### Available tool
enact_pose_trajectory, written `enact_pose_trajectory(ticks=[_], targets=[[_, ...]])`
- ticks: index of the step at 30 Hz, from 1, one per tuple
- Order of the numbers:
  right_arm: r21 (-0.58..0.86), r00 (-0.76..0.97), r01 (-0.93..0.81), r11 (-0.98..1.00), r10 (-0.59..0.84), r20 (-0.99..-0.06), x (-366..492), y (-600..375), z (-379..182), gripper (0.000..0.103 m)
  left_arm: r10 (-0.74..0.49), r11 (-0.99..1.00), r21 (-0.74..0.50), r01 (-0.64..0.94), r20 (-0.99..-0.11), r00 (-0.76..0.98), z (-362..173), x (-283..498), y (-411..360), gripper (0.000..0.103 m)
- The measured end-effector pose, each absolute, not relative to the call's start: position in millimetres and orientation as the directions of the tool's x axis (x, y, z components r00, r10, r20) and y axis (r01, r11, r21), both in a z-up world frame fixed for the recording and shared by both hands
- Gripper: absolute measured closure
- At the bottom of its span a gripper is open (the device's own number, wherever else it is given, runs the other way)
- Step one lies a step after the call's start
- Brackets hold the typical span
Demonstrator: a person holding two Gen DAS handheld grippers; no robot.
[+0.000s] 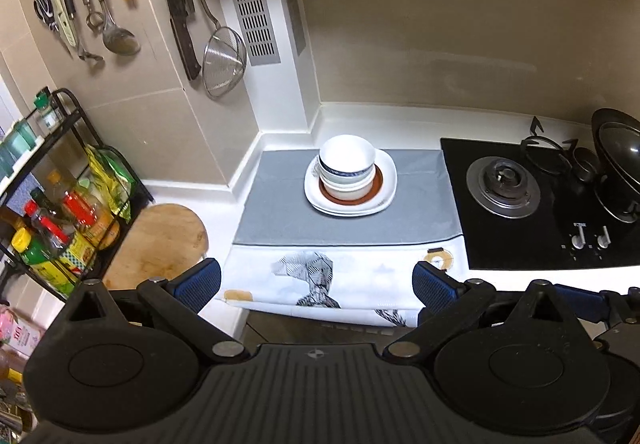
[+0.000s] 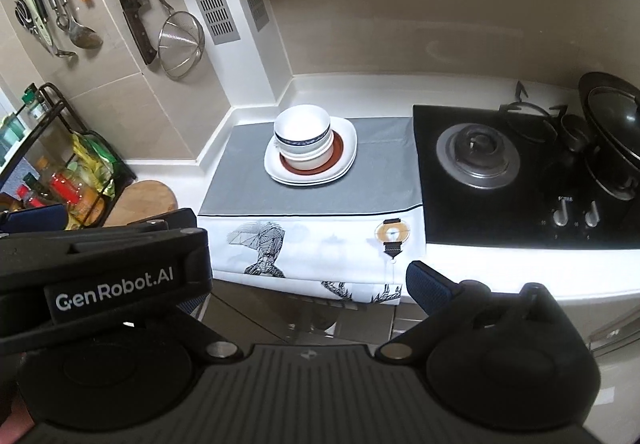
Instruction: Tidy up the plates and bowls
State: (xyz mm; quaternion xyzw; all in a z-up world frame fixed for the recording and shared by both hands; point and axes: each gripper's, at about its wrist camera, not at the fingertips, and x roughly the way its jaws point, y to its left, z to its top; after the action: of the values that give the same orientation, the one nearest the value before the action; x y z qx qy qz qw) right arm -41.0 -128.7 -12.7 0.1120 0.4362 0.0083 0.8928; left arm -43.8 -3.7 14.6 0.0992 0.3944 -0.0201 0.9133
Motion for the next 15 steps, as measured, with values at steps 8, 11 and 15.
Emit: enact_pose_trajectory(ticks=[8,11,15], targets=[[0.218,0.614,0.056,0.974,0.138,-0.777,-49,-121,-13,0.0,0.067,0.98,0.181,0.088,-0.706,0.705,15,-58,3,0.002],[0.211,0.619,0.052,0.976,0.135,-0.774,-51,-118,-12,0.0,0.063,0.982,0.17,0.085,-0.712,0.699,15,-59,6,0.002],[0.219,0.62,0.049,0.974,0.143,-0.772,-56,-118,-11,0.0,0.052,0.983,0.158,0.09,-0.72,0.692,15,-63,8,0.001]])
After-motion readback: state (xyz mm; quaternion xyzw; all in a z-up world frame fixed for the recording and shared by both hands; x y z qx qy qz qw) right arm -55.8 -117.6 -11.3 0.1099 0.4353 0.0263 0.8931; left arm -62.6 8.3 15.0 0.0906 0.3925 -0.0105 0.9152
